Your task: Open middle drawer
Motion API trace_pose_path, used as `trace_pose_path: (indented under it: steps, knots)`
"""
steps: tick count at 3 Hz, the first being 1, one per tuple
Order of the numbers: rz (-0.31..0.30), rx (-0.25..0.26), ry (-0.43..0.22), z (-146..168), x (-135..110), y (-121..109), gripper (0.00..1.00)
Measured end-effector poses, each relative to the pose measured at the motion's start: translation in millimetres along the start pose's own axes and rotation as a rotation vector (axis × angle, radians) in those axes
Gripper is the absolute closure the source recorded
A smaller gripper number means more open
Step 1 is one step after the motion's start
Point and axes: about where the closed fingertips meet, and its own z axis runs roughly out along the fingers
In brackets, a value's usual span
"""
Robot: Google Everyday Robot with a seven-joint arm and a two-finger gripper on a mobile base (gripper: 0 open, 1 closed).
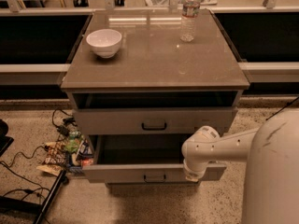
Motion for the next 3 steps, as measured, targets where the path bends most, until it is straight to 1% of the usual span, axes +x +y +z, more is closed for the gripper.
trace_pose_path:
  steps: [1, 2, 3]
  knots:
    - [0.000, 0.000, 0.000, 0.0, 0.0, 0.0, 0.14]
    - [0.000, 0.000, 0.000, 0.0, 0.0, 0.0, 0.00]
    - [-0.015, 0.004, -0.011, -1.7, -0.2, -6.7, 0.00]
